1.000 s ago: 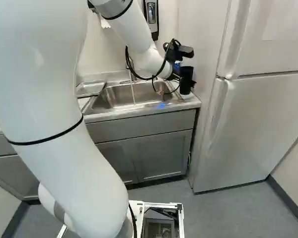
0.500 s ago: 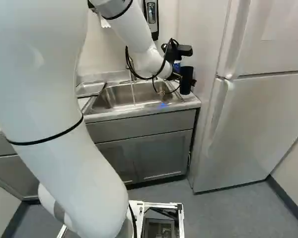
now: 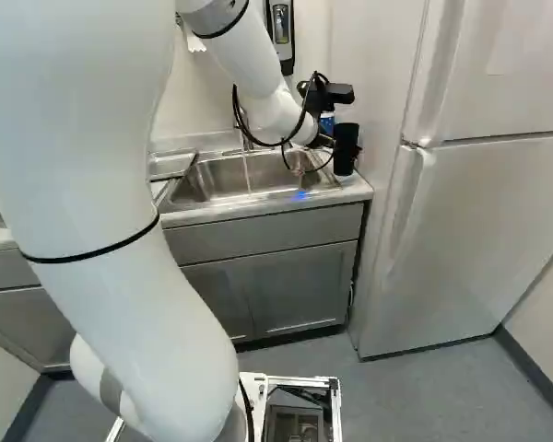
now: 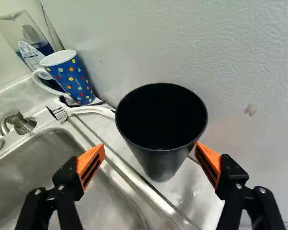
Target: Rinse the cup and place it in the tray
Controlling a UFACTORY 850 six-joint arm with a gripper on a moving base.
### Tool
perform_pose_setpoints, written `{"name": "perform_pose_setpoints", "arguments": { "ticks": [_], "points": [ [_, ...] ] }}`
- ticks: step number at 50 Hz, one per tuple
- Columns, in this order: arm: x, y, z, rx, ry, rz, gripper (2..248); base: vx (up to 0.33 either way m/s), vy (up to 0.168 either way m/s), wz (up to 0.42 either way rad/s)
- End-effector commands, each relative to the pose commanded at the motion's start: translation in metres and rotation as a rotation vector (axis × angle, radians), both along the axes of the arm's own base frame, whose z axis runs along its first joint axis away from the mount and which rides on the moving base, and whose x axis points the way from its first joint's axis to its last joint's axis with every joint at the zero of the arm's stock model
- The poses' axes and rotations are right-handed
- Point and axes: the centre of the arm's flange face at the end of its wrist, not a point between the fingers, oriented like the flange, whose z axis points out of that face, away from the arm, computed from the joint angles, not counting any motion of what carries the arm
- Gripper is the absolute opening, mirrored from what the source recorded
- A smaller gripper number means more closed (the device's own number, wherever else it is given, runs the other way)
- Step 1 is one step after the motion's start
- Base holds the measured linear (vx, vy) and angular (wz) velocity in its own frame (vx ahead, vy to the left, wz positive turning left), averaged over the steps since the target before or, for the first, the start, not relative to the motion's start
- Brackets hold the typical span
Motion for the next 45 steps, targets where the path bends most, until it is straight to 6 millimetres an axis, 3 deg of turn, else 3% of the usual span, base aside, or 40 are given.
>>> {"name": "perform_pose_setpoints", "arguments": {
  "ticks": [20,21,26,27,31,32,36,37,45],
  "points": [
    [0.001,-0.0011,0.0,0.0,0.0,-0.001,245,0.0,0.0,0.0],
    [0.001,-0.0011,0.0,0.0,0.0,-0.001,209,0.0,0.0,0.0],
    [0.001,-0.0011,0.0,0.0,0.0,-0.001,209,0.0,0.0,0.0],
    [0.001,-0.0011,0.0,0.0,0.0,-0.001,171,0.0,0.0,0.0],
    [0.001,-0.0011,0.0,0.0,0.0,-0.001,171,0.0,0.0,0.0],
    [0.001,-0.0011,0.0,0.0,0.0,-0.001,134,0.0,0.0,0.0],
    [0.001,-0.0011,0.0,0.0,0.0,-0.001,134,0.0,0.0,0.0],
    [0.001,-0.0011,0.0,0.0,0.0,-0.001,120,0.0,0.0,0.0],
    [0.001,-0.0011,0.0,0.0,0.0,-0.001,120,0.0,0.0,0.0]
  ]
}}
